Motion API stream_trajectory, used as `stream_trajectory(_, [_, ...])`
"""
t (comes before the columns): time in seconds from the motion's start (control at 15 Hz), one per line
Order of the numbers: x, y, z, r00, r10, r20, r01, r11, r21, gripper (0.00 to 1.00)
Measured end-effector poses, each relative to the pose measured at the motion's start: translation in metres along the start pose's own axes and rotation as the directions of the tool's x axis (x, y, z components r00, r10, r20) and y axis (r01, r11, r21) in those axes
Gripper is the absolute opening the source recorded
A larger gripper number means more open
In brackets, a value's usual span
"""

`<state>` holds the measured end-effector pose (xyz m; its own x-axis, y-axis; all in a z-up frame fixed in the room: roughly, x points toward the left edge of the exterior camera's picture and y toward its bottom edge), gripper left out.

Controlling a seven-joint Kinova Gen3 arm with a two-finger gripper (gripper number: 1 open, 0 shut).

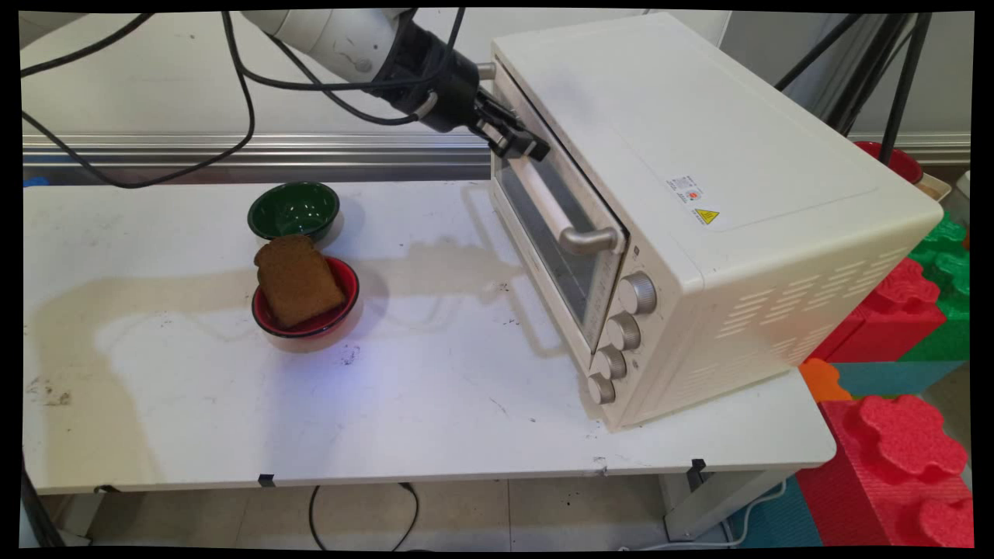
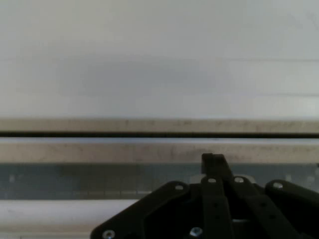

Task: Open the oven

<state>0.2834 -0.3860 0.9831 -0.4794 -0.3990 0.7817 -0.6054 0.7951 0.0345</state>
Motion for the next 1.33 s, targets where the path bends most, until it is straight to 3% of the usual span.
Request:
stream_trajectory(0.6, [-0.035, -0.005, -0.025, 0.998, -0.013, 0.057, 0.013, 1.0, 0.009, 0.0])
stream_trajectory(1.33, [-0.103, -0.013, -0.047, 0.984, 0.005, 0.176, -0.005, 1.0, -0.002, 0.0])
